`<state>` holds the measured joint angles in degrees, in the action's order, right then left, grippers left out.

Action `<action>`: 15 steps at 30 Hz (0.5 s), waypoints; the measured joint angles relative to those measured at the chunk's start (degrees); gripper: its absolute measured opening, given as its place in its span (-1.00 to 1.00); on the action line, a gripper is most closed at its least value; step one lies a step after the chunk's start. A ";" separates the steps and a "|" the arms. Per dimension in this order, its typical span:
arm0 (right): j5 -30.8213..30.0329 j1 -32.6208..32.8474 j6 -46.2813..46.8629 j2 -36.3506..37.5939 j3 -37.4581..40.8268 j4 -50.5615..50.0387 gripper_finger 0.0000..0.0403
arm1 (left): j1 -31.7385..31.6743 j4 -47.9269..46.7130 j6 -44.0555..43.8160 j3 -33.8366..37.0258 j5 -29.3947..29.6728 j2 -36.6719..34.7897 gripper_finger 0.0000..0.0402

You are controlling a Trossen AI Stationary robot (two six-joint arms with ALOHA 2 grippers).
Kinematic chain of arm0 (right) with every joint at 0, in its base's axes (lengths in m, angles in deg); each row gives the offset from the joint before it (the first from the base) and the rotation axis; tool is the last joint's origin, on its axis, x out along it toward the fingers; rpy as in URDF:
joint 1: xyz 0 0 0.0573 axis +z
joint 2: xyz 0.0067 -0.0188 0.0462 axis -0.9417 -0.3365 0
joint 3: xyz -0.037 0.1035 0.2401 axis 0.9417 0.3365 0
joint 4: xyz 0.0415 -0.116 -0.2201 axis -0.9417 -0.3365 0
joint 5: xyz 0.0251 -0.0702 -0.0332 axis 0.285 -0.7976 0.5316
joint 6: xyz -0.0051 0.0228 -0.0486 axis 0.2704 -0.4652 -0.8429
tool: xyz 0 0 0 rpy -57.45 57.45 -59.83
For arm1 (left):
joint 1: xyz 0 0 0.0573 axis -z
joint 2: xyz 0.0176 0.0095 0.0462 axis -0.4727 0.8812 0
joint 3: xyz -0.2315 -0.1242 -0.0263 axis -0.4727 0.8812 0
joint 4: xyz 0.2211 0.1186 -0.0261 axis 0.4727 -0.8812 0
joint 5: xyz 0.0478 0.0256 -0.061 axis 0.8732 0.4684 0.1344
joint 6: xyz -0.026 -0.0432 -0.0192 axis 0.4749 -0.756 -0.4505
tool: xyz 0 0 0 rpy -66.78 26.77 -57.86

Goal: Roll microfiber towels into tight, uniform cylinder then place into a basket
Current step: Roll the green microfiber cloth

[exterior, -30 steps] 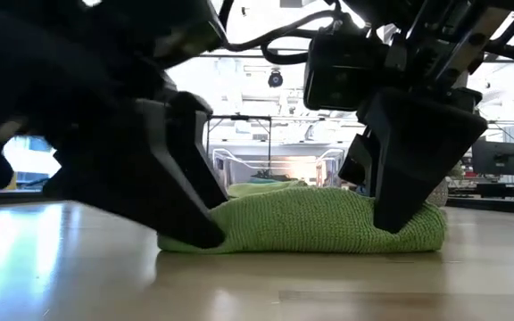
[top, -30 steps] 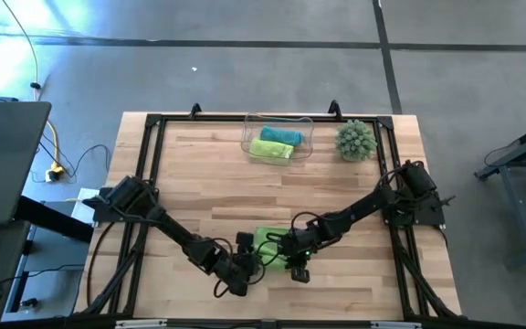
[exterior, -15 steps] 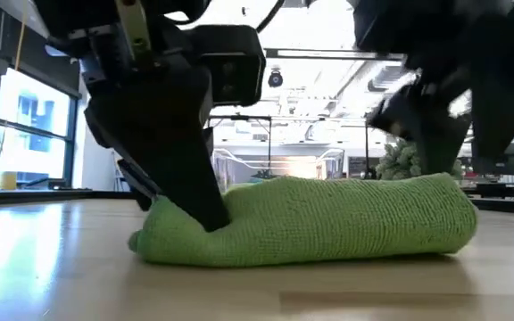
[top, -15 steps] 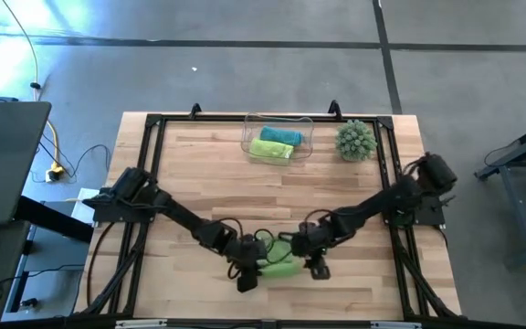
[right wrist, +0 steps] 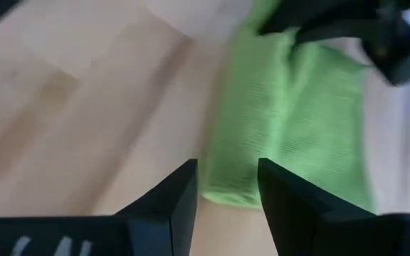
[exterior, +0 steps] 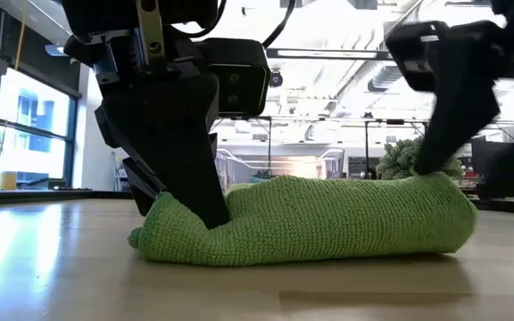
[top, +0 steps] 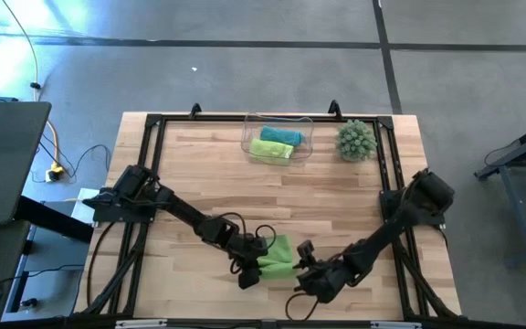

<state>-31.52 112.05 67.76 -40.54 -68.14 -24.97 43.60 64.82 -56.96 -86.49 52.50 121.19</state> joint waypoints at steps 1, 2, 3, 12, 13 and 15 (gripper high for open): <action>0.62 -0.02 0.07 -0.72 0.00 0.85 -0.32 | -0.09 0.00 0.22 0.00 0.02 0.00 -0.94; 1.05 0.00 -0.01 -1.21 0.00 1.88 -0.32 | -0.14 0.00 0.34 0.00 0.09 0.00 -0.94; 1.15 0.00 -0.23 -1.48 0.00 2.71 -0.32 | -0.16 0.00 0.35 0.00 0.15 0.00 -0.94; 2.45 -2.45 0.07 -2.57 -0.07 3.86 -0.32 | -0.16 1.24 0.38 0.24 -1.64 0.08 -0.94; 2.81 -2.87 0.05 -2.94 -0.07 3.84 -0.32 | -0.01 1.68 0.45 0.24 -1.59 0.09 -0.94; 3.82 -3.90 0.07 -3.77 -0.07 4.03 -0.32 | 0.05 2.07 0.53 0.26 -1.57 0.09 -0.93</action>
<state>-27.70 108.15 67.83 -44.31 -68.20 -20.93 43.65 66.89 -56.43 -86.22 50.93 121.28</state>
